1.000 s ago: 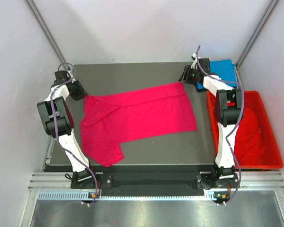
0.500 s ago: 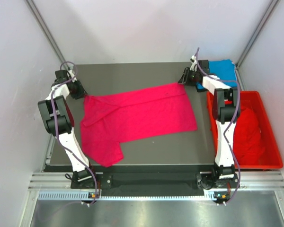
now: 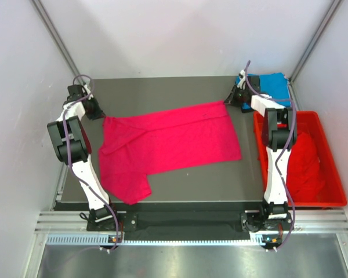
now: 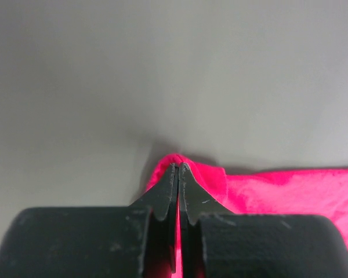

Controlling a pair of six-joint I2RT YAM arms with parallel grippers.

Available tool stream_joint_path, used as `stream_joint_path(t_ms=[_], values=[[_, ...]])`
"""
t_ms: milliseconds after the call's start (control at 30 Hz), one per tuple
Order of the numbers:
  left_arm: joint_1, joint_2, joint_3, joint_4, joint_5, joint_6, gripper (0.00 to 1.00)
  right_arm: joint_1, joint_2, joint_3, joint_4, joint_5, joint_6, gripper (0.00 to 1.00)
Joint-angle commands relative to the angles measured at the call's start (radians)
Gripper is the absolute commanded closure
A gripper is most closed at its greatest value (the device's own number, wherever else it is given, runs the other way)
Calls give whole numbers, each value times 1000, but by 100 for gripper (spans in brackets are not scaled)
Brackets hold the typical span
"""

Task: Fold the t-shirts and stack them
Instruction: Fold the tshirt

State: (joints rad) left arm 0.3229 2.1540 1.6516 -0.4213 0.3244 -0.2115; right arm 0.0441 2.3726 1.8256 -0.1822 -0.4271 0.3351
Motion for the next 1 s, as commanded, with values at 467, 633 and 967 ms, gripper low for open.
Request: stream_joint_path(t_ms=[467, 633, 967], values=[[15, -42, 13, 10, -156, -95, 100, -36, -153, -178, 125, 145, 67, 100], [16, -40, 2, 58, 32, -43, 87, -36, -156, -195, 151, 113, 77, 100], [36, -103, -165, 73, 13, -85, 83, -69, -150, -192, 148, 94, 84, 100]])
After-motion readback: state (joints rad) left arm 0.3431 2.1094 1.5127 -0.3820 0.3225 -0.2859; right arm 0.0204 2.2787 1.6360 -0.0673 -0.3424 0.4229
